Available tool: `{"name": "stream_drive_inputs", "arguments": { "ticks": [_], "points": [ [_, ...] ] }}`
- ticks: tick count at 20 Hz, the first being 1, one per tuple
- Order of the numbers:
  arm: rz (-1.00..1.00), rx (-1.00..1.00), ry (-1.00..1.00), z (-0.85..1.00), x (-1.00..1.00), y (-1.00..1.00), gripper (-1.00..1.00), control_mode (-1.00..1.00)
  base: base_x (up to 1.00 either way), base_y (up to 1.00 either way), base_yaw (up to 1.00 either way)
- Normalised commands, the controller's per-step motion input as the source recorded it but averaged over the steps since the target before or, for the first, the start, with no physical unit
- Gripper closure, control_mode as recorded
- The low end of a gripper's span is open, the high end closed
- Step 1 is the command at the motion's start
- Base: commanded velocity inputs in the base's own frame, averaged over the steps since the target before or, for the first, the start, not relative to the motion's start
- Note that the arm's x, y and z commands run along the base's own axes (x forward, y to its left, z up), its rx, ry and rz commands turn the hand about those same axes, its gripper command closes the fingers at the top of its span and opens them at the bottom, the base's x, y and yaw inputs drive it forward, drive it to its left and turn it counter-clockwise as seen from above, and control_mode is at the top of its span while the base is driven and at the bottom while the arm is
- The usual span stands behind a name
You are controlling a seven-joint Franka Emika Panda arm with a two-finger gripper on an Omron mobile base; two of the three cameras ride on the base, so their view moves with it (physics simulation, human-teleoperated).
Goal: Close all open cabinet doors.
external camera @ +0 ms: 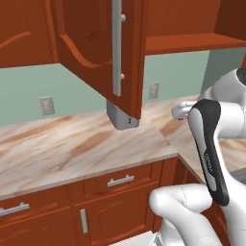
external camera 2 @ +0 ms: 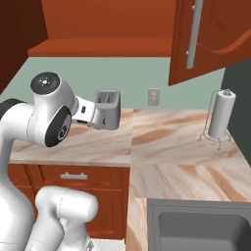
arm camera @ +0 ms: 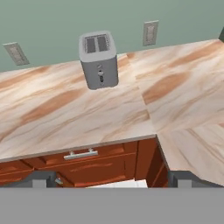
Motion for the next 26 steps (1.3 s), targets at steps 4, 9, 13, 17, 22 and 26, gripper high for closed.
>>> {"name": "stream_drive_inputs", "arguments": {
  "ticks": [4,9,13,17,22,26],
  "points": [
    [0.00,0.00,0.00,0.00,0.00,0.00,-1.00,1.00,0.39,-0.20,0.00],
    [0.00,0.00,0.00,0.00,0.00,0.00,-1.00,1.00,0.49,-0.23,0.00],
    [0.00,0.00,0.00,0.00,0.00,0.00,-1.00,1.00,0.54,-0.30,0.00],
    [0.00,0.00,0.00,0.00,0.00,0.00,-1.00,1.00,0.45,-0.23,0.01],
    [0.00,0.00,0.00,0.00,0.00,0.00,-1.00,1.00,0.26,-0.18,0.13],
    [0.00,0.00,0.00,0.00,0.00,0.00,-1.00,1.00,0.48,-0.15,0.21]
  ]
}}
